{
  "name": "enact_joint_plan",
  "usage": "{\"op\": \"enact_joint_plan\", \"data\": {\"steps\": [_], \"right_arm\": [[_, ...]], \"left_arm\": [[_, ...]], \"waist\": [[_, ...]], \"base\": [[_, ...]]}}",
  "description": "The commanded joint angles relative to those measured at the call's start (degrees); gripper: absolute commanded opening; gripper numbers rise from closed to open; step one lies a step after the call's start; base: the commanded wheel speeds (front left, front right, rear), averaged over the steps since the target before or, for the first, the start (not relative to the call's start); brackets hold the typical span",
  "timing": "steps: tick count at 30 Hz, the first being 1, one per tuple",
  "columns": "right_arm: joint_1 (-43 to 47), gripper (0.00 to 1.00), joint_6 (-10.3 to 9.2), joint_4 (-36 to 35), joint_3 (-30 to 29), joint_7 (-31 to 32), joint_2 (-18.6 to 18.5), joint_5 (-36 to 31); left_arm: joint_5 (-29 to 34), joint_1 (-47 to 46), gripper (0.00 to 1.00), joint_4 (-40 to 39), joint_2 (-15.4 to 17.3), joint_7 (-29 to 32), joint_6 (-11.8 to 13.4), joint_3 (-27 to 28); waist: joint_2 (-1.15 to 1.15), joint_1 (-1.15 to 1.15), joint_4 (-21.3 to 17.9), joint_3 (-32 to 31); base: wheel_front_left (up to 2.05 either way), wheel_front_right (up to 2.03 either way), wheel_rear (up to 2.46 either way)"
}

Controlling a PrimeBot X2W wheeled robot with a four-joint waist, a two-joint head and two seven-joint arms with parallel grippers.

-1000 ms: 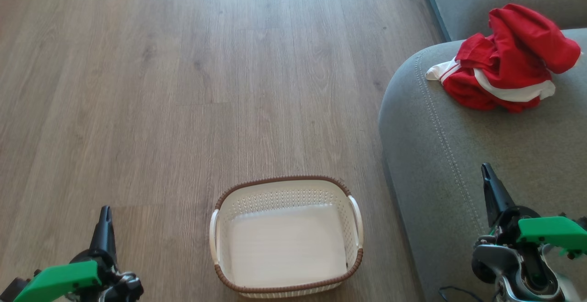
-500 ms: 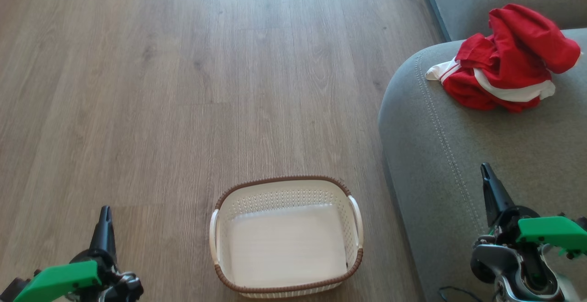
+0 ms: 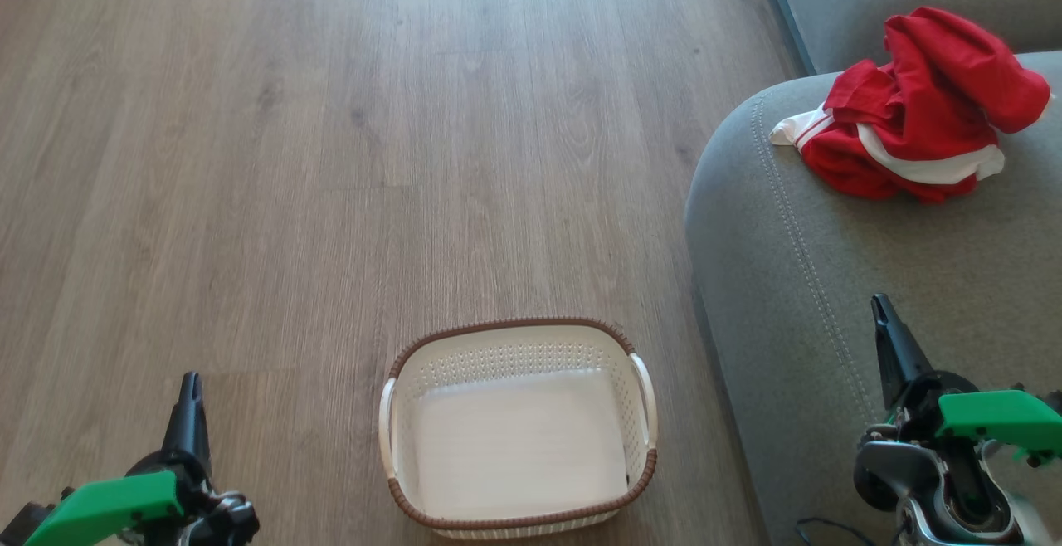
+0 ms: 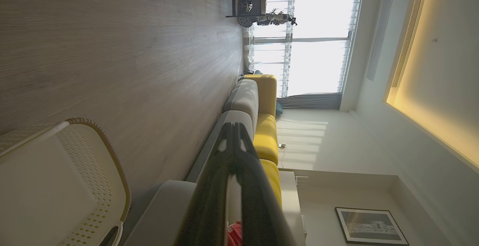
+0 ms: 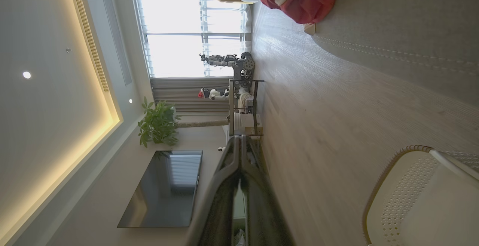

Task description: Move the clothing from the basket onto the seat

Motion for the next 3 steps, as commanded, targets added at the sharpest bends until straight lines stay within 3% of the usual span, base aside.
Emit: {"op": "enact_joint_plan", "data": {"steps": [1, 3], "right_arm": [[-2.87, 0.00, -0.01, -2.35, 1.25, -0.16, -1.02, 0.43], [-2.87, 0.00, -0.01, -2.36, 1.36, -0.25, -1.10, 0.53]], "left_arm": [[-0.12, -2.88, 0.00, -2.14, 0.58, 0.27, -0.50, 2.00], [-0.12, -2.88, 0.00, -2.14, 0.58, 0.27, -0.50, 2.00]], "waist": [[0.00, 0.00, 0.00, 0.00], [0.00, 0.00, 0.00, 0.00]], "base": [[0.00, 0.00, 0.00], [0.00, 0.00, 0.00]]}}
